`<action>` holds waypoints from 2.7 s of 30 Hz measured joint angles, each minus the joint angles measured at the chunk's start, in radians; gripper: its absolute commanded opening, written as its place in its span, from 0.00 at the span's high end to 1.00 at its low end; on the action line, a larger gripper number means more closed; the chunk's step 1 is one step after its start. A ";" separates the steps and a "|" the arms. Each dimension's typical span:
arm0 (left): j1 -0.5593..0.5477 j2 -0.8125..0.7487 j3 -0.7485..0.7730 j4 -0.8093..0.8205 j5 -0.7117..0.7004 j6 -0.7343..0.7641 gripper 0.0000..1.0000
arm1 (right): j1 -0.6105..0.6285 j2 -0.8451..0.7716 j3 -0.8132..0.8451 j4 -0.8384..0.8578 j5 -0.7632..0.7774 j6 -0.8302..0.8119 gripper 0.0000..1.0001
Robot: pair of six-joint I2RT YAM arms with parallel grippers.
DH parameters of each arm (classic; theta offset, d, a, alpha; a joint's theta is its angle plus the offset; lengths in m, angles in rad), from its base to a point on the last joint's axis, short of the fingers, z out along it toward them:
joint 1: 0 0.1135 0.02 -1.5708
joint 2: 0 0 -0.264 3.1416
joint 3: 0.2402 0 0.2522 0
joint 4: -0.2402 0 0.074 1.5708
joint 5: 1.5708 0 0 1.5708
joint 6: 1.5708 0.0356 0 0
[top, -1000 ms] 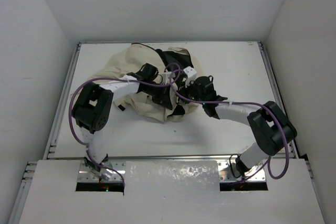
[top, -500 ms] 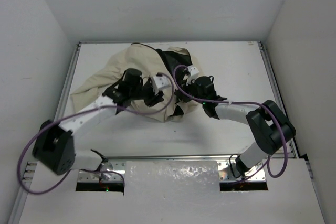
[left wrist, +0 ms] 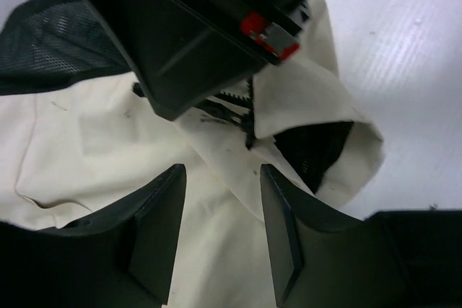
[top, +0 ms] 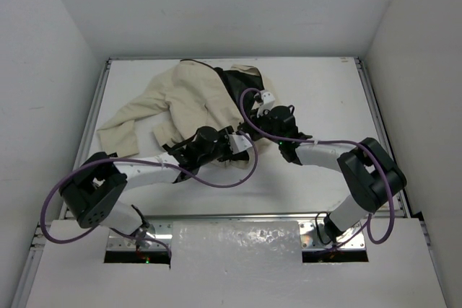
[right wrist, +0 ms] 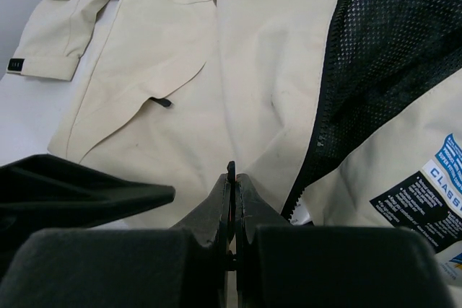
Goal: Zip up the jacket
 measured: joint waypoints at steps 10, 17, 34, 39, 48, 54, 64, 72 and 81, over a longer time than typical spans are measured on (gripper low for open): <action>0.000 0.016 0.017 0.040 0.046 -0.018 0.56 | 0.000 0.000 -0.008 0.005 -0.003 0.005 1.00; 0.000 0.049 0.043 0.008 0.094 -0.037 0.59 | 0.000 0.000 -0.008 0.005 -0.006 0.005 1.00; 0.002 0.054 0.000 0.025 0.137 0.108 0.62 | -0.001 0.000 -0.008 0.006 -0.023 0.005 1.00; 0.002 0.077 0.014 0.043 0.111 0.122 0.64 | -0.001 0.003 -0.008 0.006 -0.029 0.005 1.00; 0.002 0.111 0.030 0.069 0.103 0.111 0.69 | -0.001 0.003 -0.008 0.005 -0.031 0.004 1.00; 0.006 0.152 0.053 0.062 0.102 0.112 0.77 | -0.001 0.003 -0.008 0.004 -0.036 0.004 1.00; 0.010 0.151 0.055 0.073 0.098 0.109 1.00 | -0.006 0.004 -0.008 -0.011 0.026 -0.005 1.00; 0.016 -0.193 -0.085 -0.045 0.224 0.165 1.00 | -0.014 -0.003 -0.008 -0.040 0.140 -0.027 1.00; 0.016 -0.375 -0.076 -0.412 0.364 0.238 1.00 | -0.050 0.021 0.069 -0.079 0.189 -0.114 1.00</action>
